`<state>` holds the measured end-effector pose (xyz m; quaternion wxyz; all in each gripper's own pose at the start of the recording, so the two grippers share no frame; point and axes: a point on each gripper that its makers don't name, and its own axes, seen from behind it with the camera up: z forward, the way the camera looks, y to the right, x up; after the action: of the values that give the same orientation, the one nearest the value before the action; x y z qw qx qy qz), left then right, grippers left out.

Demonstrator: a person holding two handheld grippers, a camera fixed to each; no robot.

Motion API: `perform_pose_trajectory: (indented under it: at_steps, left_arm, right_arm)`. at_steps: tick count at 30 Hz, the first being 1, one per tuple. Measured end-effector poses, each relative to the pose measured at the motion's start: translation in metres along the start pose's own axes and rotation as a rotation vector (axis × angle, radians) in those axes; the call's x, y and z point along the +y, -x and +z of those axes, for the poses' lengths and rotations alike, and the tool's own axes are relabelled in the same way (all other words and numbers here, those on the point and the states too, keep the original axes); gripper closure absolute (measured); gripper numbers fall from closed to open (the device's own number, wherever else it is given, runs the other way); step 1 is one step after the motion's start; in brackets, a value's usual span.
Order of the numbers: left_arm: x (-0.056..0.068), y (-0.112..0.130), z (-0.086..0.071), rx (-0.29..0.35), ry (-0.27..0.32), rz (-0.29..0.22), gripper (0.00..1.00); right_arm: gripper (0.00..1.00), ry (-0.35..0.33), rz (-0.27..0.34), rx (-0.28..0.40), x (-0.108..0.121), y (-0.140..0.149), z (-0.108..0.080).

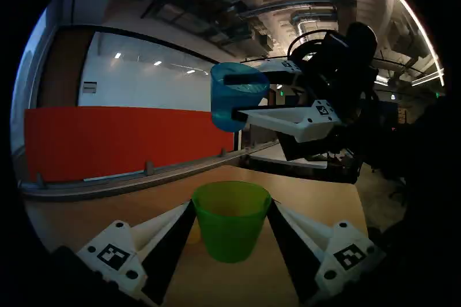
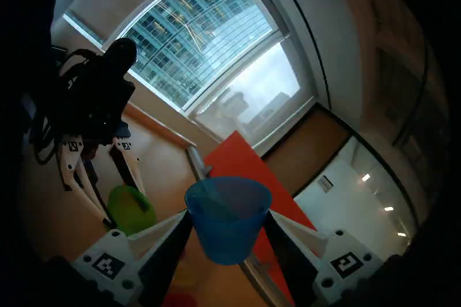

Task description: Pour water

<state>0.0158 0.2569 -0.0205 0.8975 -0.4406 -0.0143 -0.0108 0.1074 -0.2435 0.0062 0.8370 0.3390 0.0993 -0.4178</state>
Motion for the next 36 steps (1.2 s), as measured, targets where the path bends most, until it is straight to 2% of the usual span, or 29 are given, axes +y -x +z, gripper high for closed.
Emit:
perform_pose_trajectory:
  at_steps: [13,36]
  left_arm:
    - [0.001,0.0,0.001,-0.004,0.007,0.004,0.13]
    - [0.006,-0.003,0.002,-0.004,0.019,0.008,0.13]
  right_arm:
    - [0.13,0.024,-0.107,-0.007,0.006,-0.005,0.008]
    - [0.13,0.058,-0.24,-0.007,0.018,-0.01,0.015]
